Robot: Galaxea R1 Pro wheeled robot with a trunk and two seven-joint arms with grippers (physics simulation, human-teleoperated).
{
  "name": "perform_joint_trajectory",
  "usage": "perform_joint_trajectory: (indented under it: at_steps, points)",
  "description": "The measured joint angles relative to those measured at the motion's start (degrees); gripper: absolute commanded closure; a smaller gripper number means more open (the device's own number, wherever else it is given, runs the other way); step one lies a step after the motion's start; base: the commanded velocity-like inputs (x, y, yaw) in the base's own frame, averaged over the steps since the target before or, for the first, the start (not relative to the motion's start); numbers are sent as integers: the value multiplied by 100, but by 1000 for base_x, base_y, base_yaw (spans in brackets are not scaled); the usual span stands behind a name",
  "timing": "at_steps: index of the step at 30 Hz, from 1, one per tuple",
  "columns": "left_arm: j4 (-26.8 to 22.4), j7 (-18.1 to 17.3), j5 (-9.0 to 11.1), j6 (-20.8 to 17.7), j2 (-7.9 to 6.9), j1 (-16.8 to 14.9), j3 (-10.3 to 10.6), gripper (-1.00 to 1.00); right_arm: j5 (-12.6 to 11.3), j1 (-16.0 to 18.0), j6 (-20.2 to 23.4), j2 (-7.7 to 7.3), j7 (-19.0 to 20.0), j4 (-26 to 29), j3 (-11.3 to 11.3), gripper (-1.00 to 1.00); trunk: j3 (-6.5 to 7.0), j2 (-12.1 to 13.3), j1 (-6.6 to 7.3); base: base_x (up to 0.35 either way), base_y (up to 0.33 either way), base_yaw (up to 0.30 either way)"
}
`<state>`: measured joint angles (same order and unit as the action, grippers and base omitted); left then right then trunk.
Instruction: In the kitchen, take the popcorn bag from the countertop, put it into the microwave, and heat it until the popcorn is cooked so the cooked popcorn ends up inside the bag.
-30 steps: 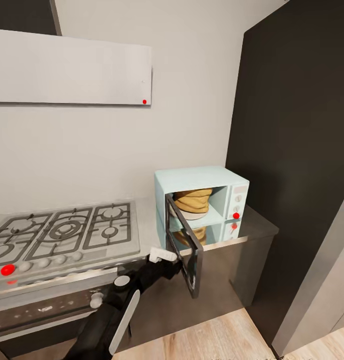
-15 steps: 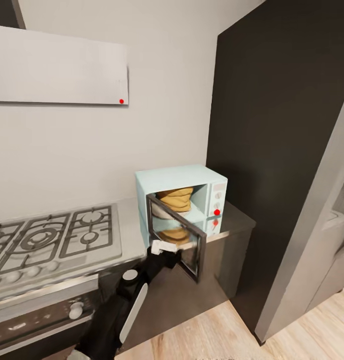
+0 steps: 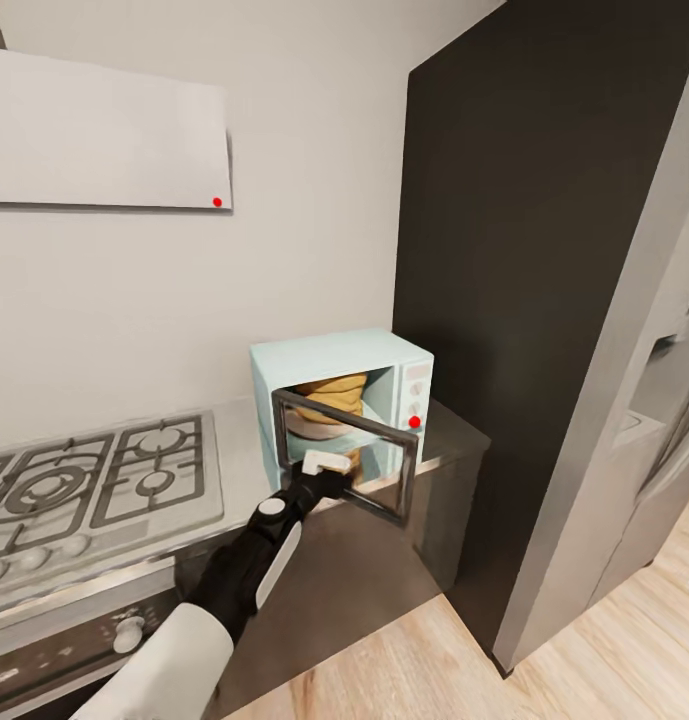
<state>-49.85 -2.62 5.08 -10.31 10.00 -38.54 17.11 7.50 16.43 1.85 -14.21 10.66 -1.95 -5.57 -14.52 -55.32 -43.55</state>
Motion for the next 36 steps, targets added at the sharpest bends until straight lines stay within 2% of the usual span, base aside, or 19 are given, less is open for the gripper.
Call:
perform_joint_trajectory:
  at_steps: [4,12,16,19,21,26,29,36]
  points:
    - [-42,183,-30,-3,0,-8,23,-100,0,1,0,-6,1,0,0,-100,0,0,0,0,0,0]
    - [-43,208,-14,43,0,-9,194,-100,9,2,0,0,8,0,0,-100,0,-1,3,246,0,0]
    - [-56,214,0,44,0,-9,485,-100,17,1,5,0,9,0,0,-100,0,0,2,196,0,0]
    - [-62,208,178,44,0,-9,586,-100,18,1,8,6,9,0,5,-100,0,0,0,32,0,0]
    - [-70,206,226,44,0,-9,658,-100,18,0,13,7,9,0,2,-100,0,0,0,8,0,0]
    - [-81,207,346,19,0,-9,1141,-100,18,0,17,9,8,0,2,-100,0,0,1,57,0,0]
    - [-82,201,463,17,0,-9,1199,-100,18,1,17,9,8,0,5,-100,0,-1,3,273,0,0]
    - [-81,204,492,16,0,-9,1210,-100,18,0,21,9,8,0,8,-100,0,-1,3,311,0,0]
